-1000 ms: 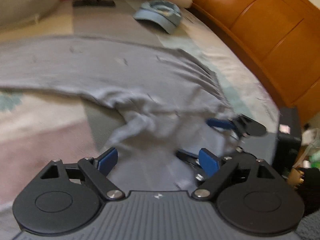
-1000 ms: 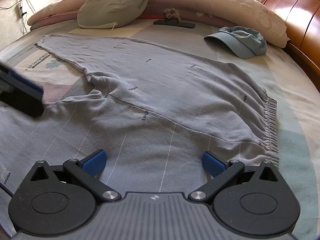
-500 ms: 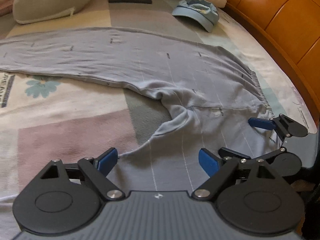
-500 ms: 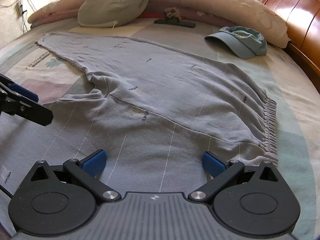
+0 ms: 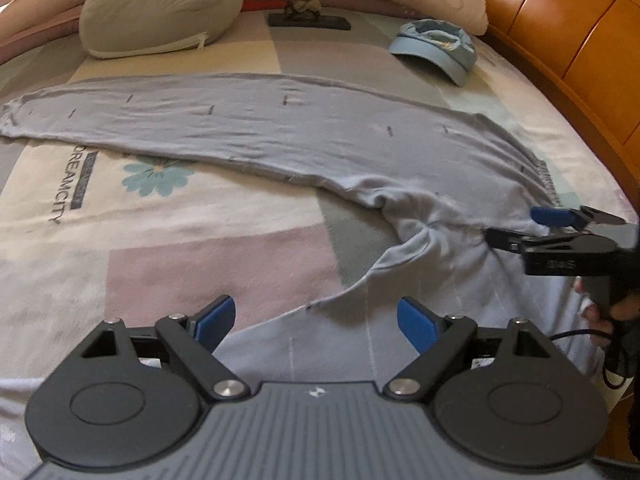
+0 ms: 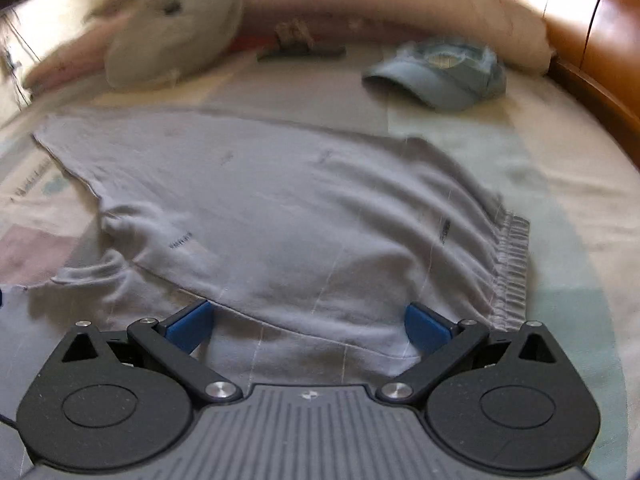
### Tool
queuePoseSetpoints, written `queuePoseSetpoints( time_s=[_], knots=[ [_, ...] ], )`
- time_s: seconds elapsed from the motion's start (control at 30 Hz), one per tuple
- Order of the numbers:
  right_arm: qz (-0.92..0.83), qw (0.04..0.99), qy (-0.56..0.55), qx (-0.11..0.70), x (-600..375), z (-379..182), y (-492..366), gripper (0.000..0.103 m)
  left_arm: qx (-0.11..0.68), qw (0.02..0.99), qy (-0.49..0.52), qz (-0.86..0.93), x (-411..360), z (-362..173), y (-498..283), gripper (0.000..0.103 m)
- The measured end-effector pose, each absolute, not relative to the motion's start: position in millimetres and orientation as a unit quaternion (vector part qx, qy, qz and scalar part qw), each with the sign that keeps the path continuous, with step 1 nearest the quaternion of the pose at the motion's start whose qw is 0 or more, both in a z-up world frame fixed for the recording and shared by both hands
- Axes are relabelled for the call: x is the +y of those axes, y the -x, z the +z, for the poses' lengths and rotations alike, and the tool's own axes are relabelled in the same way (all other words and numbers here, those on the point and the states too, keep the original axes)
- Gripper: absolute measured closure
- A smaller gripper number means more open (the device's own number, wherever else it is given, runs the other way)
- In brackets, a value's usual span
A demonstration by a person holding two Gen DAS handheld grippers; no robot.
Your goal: Fold clothes
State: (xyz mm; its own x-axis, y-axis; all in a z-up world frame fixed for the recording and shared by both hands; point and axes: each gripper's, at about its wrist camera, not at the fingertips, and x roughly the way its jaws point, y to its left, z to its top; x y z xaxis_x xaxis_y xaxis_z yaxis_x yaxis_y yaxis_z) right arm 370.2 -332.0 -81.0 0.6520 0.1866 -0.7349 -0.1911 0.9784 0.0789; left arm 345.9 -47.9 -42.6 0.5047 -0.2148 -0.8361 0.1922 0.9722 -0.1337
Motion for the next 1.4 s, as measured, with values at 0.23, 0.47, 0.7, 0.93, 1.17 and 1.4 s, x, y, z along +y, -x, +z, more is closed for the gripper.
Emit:
queuePoseSetpoints(
  time_s=[0.23, 0.47, 0.7, 0.93, 1.17, 1.4],
  knots=[
    [0.072, 0.922, -0.058, 0.377, -347.7, -63.7, -372.0, 0.0, 0.472, 0.876, 0.016, -0.1, -39.4, -36.5, -341.9, 0.015],
    [0.033, 0.916, -0.045, 0.396, -352.8, -80.5, -441.7, 0.0, 0.471, 0.877, 0.011, -0.095, -36.6, -34.9, -333.5, 0.015],
    [0.027, 0.912, 0.004, 0.409, -355.0, -82.3, -467.3, 0.0, 0.465, 0.883, 0.012, -0.06, -13.5, -32.2, -324.0, 0.015],
    [0.102, 0.903, 0.022, 0.416, -327.3, -49.3, -406.1, 0.0, 0.47, 0.882, 0.002, -0.036, 12.0, -35.9, -316.8, 0.015],
    [0.175, 0.881, 0.089, 0.431, -299.1, -64.7, -309.3, 0.0, 0.481, 0.875, 0.012, -0.053, 18.8, -45.5, -318.8, 0.015],
    [0.146, 0.883, 0.061, 0.442, -318.9, -80.9, -244.1, 0.0, 0.479, 0.873, -0.001, -0.095, 10.0, -49.4, -334.5, 0.015]
  ],
)
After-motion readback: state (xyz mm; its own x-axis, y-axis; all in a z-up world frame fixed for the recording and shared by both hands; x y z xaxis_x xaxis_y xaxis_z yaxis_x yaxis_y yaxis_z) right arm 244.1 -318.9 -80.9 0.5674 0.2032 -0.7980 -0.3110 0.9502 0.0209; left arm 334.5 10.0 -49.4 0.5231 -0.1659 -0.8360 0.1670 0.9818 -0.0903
